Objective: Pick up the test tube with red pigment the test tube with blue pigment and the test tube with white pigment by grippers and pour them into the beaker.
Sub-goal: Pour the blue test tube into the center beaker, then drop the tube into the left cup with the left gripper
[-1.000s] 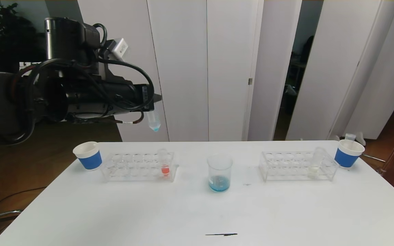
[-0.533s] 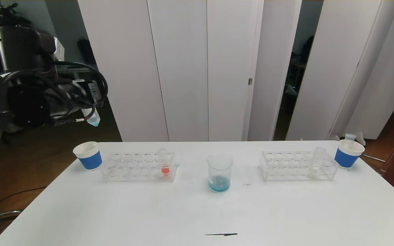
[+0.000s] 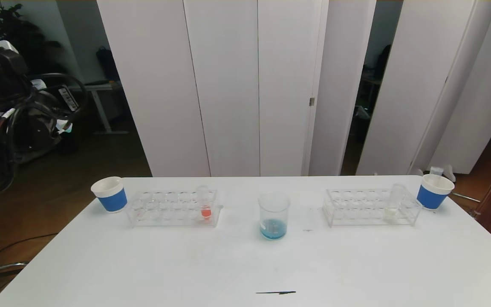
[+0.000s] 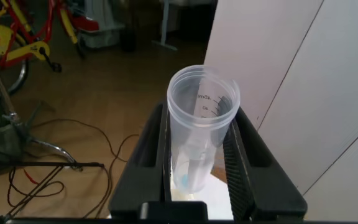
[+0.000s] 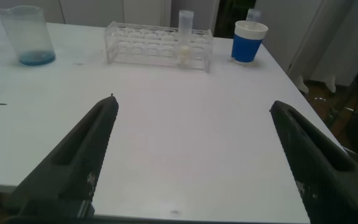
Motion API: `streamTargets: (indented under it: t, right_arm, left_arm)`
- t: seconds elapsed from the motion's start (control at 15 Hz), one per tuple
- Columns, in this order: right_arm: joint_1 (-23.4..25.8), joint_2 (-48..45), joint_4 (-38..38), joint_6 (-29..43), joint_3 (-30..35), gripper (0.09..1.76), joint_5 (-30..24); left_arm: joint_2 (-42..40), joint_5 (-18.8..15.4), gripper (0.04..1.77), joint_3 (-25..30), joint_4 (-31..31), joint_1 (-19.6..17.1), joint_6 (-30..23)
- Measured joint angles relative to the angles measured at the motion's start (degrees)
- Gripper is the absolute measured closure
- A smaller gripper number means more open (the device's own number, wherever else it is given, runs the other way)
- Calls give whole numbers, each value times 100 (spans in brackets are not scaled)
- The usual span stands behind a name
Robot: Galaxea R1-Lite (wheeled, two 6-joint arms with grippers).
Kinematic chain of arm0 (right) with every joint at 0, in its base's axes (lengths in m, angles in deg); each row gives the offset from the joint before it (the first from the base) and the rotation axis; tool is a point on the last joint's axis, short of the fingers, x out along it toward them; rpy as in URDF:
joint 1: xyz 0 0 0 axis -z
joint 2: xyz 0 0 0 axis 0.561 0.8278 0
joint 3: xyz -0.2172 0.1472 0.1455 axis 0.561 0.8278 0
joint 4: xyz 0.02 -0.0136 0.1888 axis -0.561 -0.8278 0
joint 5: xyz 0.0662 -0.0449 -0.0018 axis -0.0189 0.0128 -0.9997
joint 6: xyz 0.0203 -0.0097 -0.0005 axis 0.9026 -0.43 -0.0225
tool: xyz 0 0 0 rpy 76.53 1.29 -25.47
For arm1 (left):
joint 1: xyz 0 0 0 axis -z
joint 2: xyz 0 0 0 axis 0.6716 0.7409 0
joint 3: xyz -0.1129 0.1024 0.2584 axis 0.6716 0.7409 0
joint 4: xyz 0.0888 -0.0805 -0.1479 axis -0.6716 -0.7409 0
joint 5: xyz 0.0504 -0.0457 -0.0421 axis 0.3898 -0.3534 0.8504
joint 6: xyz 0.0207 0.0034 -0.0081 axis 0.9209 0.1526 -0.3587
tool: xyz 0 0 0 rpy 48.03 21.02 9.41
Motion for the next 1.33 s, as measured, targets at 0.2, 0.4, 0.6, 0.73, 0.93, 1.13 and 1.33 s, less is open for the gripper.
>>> streamTargets:
  t: [0.2,0.4,0.6,0.73,0.93,1.13,1.33]
  right_arm:
    - [0,0,2,-5,0,10,0]
    - [0,0,0,0,0,10,1]
    - [0,0,0,-2,0,10,0]
    - [0,0,0,-2,0,10,0]
    - [0,0,0,-2,0,10,0]
    - [0,0,0,-5,0,10,1]
    - [0,0,0,0,0,10,0]
  left_arm:
    - [511,-227,124,416,866,-143,168]
    - [1064,-447,124,622,1287,-206,286]
    - [1530,-717,124,622,1391,-243,291]
    - [1809,-837,124,564,1449,-305,289]
    - [2167,-916,124,429,1565,-438,291]
    - [2432,-1152,124,390,1593,-573,286]
    - [2630,-1334,124,361,1596,-608,284]
